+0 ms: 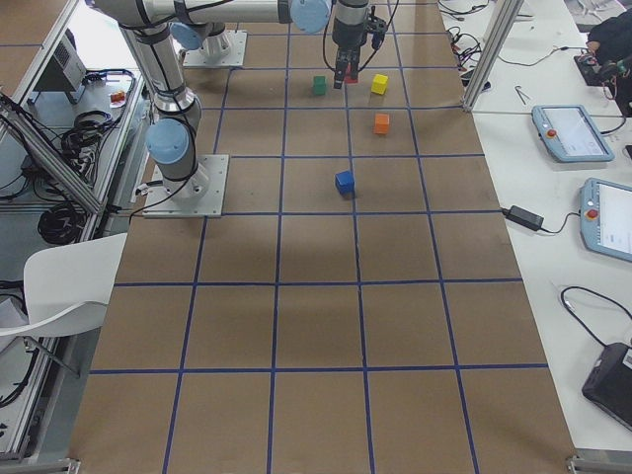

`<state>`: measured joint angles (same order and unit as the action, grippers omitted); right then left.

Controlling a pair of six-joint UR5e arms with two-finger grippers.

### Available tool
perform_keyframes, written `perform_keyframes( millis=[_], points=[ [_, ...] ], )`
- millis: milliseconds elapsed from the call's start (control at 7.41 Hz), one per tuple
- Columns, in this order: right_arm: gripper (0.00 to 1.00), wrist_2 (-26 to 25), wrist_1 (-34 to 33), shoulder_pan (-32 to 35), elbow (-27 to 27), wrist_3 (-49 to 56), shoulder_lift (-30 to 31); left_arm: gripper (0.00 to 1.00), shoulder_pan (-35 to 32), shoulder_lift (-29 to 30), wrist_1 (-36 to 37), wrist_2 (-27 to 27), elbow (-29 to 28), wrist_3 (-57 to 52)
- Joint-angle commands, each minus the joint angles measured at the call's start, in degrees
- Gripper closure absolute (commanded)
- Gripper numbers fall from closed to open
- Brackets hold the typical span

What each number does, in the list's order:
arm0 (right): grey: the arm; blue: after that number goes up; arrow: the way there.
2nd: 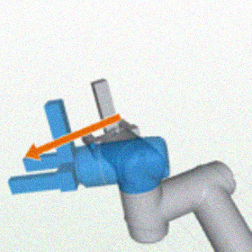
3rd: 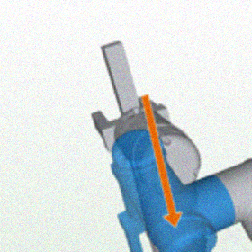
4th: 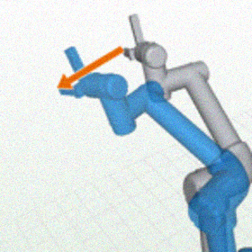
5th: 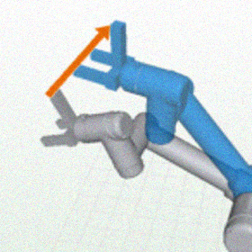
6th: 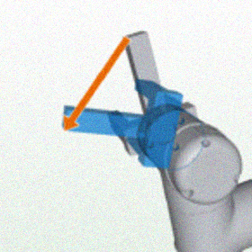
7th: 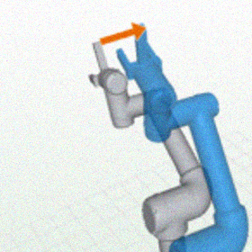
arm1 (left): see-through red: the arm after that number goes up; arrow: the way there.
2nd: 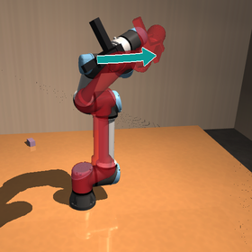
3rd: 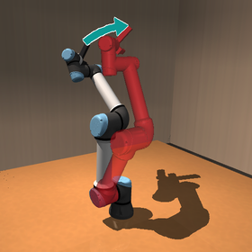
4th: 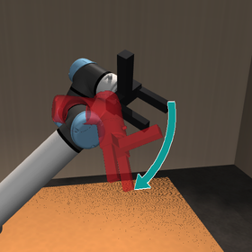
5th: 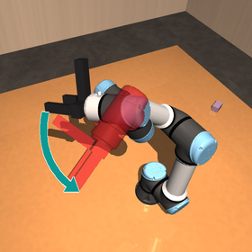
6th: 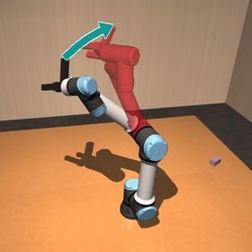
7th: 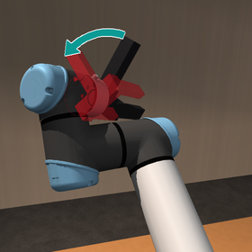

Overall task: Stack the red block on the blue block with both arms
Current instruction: 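Carry the red block with the left gripper to the table's centre, then open and raise the left gripper while the right arm approaches the red block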

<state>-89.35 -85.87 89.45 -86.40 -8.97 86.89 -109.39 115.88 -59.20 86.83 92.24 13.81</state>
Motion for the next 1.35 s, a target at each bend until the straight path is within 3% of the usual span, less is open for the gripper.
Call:
perform_keyframes(
  millis=[0,135,270,405,810,1214],
  points=[
    [0.00,-0.04,-1.75,-0.07,-0.17,-0.08,-0.22,0.79,-2.23,3.63,1.88,0.27,0.23,3.33],
    [0.00,0.05,-1.75,0.11,-0.09,-0.17,-0.14,0.75,-2.23,5.74,5.90,0.27,0.22,3.16],
    [0.00,0.14,-1.67,0.11,-0.09,-0.26,0.04,0.12,-2.23,7.59,6.64,0.36,0.31,3.94],
    [0.00,0.49,-2.10,0.11,-0.09,-0.34,0.04,0.00,-2.76,8.65,6.73,0.36,0.31,4.21],
    [0.00,0.23,-2.11,0.28,-0.17,-0.08,0.12,0.00,-1.90,1.58,3.85,1.32,-0.30,2.63],
    [0.00,1.01,-2.01,0.46,-0.09,-0.08,-0.49,0.00,8.82,-10.99,-8.88,1.32,-0.57,-10.89]
  ],
)
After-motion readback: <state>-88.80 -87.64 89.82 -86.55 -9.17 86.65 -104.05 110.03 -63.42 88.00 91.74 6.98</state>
